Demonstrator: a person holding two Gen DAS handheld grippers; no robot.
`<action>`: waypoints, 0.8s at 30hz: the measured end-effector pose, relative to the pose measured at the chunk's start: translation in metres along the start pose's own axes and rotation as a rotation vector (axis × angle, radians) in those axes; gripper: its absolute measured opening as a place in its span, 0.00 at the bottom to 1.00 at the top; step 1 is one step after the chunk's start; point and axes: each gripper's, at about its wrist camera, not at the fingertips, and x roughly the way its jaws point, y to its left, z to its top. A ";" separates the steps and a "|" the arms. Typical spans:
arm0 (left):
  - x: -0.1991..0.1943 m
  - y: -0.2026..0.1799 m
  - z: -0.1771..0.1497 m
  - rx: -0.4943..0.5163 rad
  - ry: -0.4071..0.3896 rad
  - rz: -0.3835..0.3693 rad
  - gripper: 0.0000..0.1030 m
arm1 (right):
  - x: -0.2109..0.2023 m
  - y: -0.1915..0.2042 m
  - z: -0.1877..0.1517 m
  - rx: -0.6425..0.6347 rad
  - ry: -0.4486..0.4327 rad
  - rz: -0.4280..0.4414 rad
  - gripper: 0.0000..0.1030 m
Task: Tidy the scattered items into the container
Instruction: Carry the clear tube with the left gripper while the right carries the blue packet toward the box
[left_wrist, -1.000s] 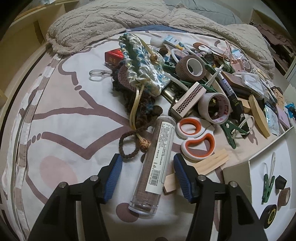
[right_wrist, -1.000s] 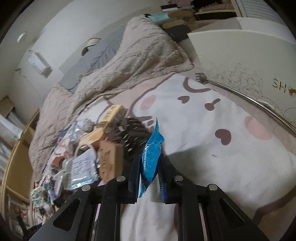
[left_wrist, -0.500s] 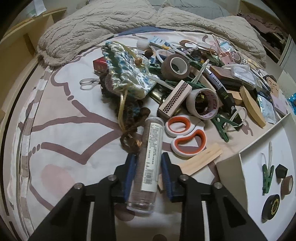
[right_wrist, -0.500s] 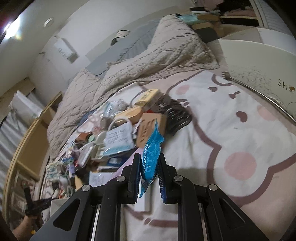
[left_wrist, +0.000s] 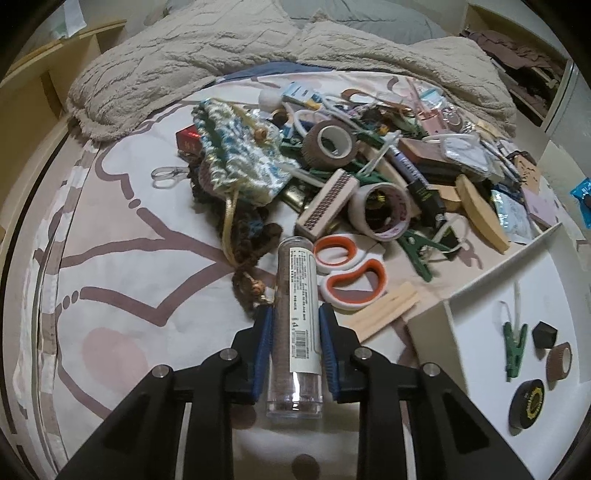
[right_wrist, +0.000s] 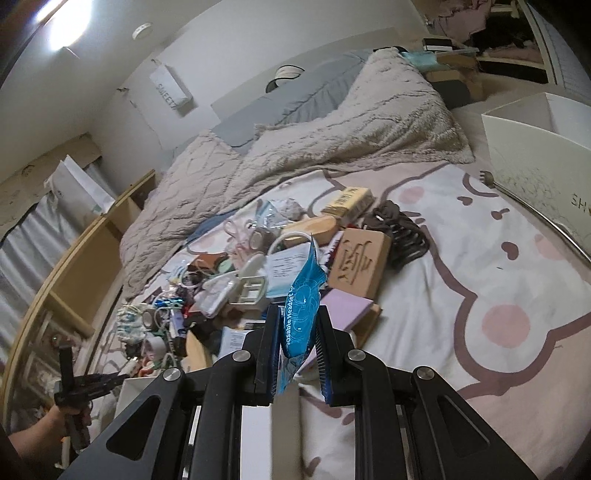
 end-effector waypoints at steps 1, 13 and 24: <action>-0.002 -0.002 0.000 0.005 -0.003 -0.004 0.25 | -0.001 0.002 0.000 -0.001 -0.001 0.005 0.18; -0.028 -0.011 0.000 -0.008 -0.055 -0.056 0.25 | -0.014 0.024 -0.005 -0.029 -0.005 0.056 0.18; -0.059 -0.019 0.005 -0.066 -0.096 -0.106 0.25 | -0.016 0.049 -0.019 -0.064 0.048 0.107 0.18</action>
